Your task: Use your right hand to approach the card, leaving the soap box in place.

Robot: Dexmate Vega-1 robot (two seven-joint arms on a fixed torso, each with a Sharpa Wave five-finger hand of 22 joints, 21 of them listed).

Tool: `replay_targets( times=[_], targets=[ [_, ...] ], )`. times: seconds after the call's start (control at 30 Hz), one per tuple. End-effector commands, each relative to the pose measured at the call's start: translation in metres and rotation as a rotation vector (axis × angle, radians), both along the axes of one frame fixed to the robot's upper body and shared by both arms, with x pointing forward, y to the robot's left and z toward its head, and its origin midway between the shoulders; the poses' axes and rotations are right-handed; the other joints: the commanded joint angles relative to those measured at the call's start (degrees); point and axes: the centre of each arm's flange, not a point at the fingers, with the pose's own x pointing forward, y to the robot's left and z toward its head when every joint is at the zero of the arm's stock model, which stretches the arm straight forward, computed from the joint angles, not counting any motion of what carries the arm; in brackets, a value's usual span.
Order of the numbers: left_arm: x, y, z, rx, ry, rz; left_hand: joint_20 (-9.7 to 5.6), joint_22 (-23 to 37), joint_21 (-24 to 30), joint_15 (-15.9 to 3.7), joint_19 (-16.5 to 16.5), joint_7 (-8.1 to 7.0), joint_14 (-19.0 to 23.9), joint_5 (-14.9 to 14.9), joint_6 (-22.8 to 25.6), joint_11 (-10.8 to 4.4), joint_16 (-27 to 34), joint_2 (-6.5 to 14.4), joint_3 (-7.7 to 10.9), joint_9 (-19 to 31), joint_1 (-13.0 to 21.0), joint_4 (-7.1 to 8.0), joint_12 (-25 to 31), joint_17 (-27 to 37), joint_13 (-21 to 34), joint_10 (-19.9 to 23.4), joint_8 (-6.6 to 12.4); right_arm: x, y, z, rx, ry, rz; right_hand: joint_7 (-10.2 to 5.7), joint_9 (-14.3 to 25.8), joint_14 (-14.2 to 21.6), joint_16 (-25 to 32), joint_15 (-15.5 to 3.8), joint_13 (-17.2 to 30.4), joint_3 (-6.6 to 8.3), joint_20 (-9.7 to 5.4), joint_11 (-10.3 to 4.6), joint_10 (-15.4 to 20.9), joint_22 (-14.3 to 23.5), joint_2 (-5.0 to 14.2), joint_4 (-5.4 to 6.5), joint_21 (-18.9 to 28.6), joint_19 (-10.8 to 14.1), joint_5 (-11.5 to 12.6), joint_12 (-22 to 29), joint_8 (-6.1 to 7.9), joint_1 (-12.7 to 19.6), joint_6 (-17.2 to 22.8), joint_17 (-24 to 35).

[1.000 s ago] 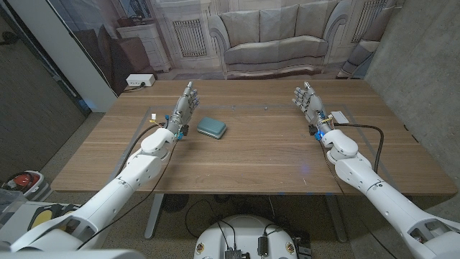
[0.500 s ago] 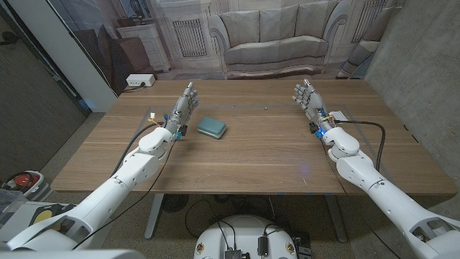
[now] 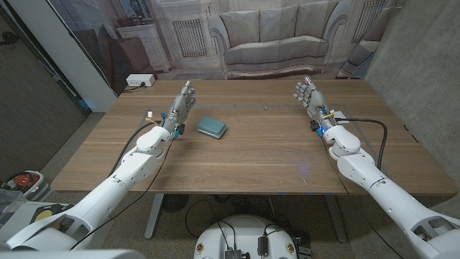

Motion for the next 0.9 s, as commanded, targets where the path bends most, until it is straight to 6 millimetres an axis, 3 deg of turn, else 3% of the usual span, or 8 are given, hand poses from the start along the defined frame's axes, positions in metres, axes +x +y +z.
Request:
replay_targets(
  times=[0.03, 0.5, 0.7, 0.9],
  targets=[
    [-0.003, 0.005, 0.0, 0.0, -0.039, 0.003, -2.68, 0.17, 0.31, 0.1, 0.4, -0.06, 0.41, 0.31, 0.29, -0.11, 0.56, 0.28, 0.02, 0.17, 0.33, -0.24, 0.18, 0.14, 0.16, 0.47, 0.39, -0.004, -0.002, 0.003, -0.001, -0.02, -0.016, -0.07, 0.33, 0.26, 0.03, 0.3, 0.1, 0.16, -2.56, 0.12, 0.14, 0.32, 0.13, -0.2, 0.02, -0.05, -0.15, -0.1, 0.01, 0.05, 0.16, 0.06],
    [-0.008, 0.01, -0.005, 0.001, -0.05, -0.002, -2.27, 0.16, 0.43, -0.23, 1.14, -0.29, 1.47, 0.35, 1.2, -0.3, 0.69, 0.51, -0.08, 0.17, 0.74, -0.44, 0.37, 0.13, 0.17, 1.61, 0.48, -0.011, -0.006, 0.009, -0.015, -0.032, -0.036, -0.26, 0.34, 0.36, -0.01, 0.43, 0.12, 0.14, -2.5, 0.03, 0.4, 0.32, 0.23, -0.27, -0.02, 0.0, -0.17, -0.11, -0.01, 0.08, 0.24, 0.07],
    [-0.009, 0.011, -0.005, 0.016, -0.059, -0.013, -2.22, 0.15, 0.47, -0.23, 1.34, -0.36, 1.66, 0.36, 1.43, -0.32, 0.69, 0.56, -0.13, 0.18, 0.84, -0.49, 0.33, 0.12, 0.17, 1.68, 0.49, -0.013, -0.009, 0.013, -0.023, -0.04, -0.045, -0.52, 0.34, 0.65, 0.04, 0.27, 0.18, 0.1, -2.42, -1.13, 1.64, 0.32, 0.28, -0.34, -0.03, 0.13, -0.2, 0.29, 0.02, 0.11, 0.43, 0.07],
    [-0.012, 0.011, -0.006, 0.016, -0.062, -0.014, -2.11, 0.15, 0.45, -0.17, 1.45, -0.36, 1.86, 0.37, 1.73, -0.31, 0.67, 0.6, -0.19, 0.18, 0.95, -0.54, 0.33, 0.12, 0.17, 1.93, 0.51, -0.016, -0.013, 0.014, -0.024, -0.049, -0.053, -0.91, 0.33, 0.88, 0.07, 0.14, 0.19, 0.1, -2.48, -1.22, 1.55, 0.32, 0.33, -0.41, 0.01, 0.33, -0.19, 0.19, 0.01, 0.18, 0.48, 0.06]
  ],
)
